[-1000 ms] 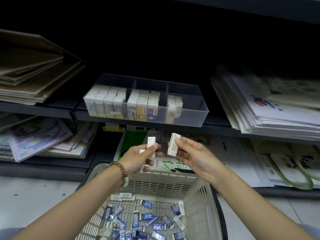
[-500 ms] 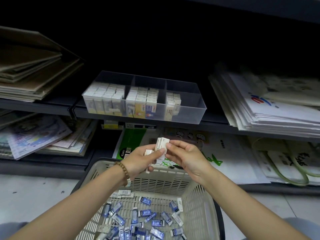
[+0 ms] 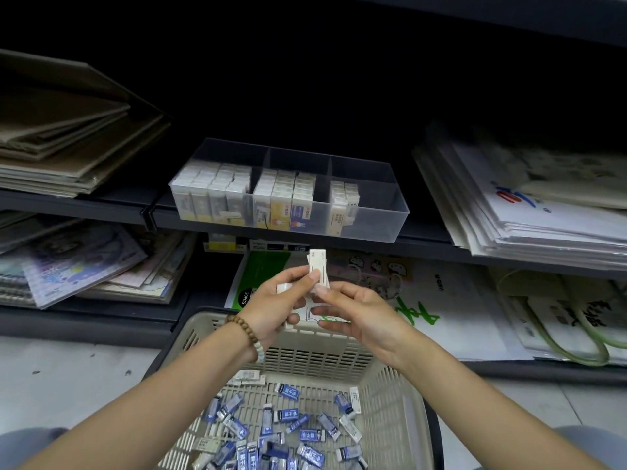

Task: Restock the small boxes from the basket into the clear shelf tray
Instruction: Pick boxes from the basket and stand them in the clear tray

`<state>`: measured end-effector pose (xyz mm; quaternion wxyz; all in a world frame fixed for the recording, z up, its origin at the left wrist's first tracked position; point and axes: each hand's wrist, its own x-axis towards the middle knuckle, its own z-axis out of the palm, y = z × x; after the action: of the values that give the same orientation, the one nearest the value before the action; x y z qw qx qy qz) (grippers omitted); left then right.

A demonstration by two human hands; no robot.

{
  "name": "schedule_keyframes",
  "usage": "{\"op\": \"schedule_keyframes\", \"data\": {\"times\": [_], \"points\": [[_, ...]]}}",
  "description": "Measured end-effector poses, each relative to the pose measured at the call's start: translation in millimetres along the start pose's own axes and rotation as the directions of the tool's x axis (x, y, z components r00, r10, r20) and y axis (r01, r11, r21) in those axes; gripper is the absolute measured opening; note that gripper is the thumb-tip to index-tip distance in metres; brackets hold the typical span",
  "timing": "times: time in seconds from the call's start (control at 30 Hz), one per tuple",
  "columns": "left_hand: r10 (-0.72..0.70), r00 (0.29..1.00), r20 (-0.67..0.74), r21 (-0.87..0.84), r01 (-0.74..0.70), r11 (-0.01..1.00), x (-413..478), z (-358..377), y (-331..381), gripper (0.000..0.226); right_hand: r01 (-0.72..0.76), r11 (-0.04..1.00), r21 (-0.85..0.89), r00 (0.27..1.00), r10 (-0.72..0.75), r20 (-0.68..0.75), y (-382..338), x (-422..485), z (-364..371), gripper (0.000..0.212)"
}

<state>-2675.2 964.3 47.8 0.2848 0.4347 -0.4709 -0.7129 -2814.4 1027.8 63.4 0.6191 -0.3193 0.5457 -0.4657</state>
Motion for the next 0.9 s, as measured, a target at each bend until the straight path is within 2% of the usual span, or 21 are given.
{"op": "schedule_keyframes", "data": {"times": [0.1, 0.17, 0.2, 0.27, 0.33, 0.43, 0.53, 0.63, 0.7, 0.83, 0.9], "points": [[-0.030, 0.998, 0.059, -0.069, 0.034, 0.997, 2, 0, 1, 0.054, 0.076, 0.997, 0.010, 0.994, -0.074, -0.084, 2, 1, 0, 0.039], [-0.090, 0.994, 0.065, -0.112, 0.097, 0.989, 3, 1, 2, 0.041, 0.122, 0.992, 0.042, 0.982, -0.114, -0.152, 1, 4, -4, 0.030], [-0.142, 0.988, 0.059, -0.169, 0.150, 0.974, 3, 2, 1, 0.034, 0.140, 0.989, 0.055, 0.974, -0.128, -0.185, -1, 5, -7, 0.026], [-0.265, 0.963, 0.045, -0.313, 0.265, 0.912, 2, 2, 1, 0.033, 0.167, 0.984, 0.066, 0.961, -0.147, -0.235, -4, 6, -12, 0.023], [-0.313, 0.947, 0.076, -0.367, 0.318, 0.874, 0, -1, 2, 0.032, 0.180, 0.983, 0.040, 0.954, -0.165, -0.249, -8, 6, -17, 0.021], [-0.265, 0.955, 0.136, -0.310, 0.295, 0.904, -1, -9, 9, 0.026, 0.199, 0.979, -0.034, 0.955, -0.201, -0.217, -15, 6, -19, 0.021], [-0.212, 0.958, 0.193, -0.230, 0.255, 0.939, -2, -16, 16, 0.023, 0.223, 0.970, -0.100, 0.966, -0.233, -0.113, -24, 2, -20, 0.029], [-0.136, 0.979, 0.149, 0.005, 0.137, 0.991, -6, -22, 16, 0.016, 0.216, 0.963, -0.162, 0.976, -0.214, 0.028, -30, -5, -18, 0.031], [-0.097, 0.988, 0.124, 0.061, 0.090, 0.994, -8, -24, 14, 0.017, 0.199, 0.957, -0.213, 0.979, -0.187, 0.076, -29, -7, -17, 0.023], [-0.075, 0.992, 0.104, 0.075, 0.067, 0.995, -11, -19, 12, 0.022, 0.141, 0.958, -0.250, 0.989, -0.126, 0.076, -22, -7, -12, 0.016], [-0.084, 0.983, 0.162, 0.064, 0.074, 0.995, -13, -15, 13, 0.026, 0.124, 0.966, -0.227, 0.992, -0.117, 0.046, -18, -6, -9, 0.015]]}}
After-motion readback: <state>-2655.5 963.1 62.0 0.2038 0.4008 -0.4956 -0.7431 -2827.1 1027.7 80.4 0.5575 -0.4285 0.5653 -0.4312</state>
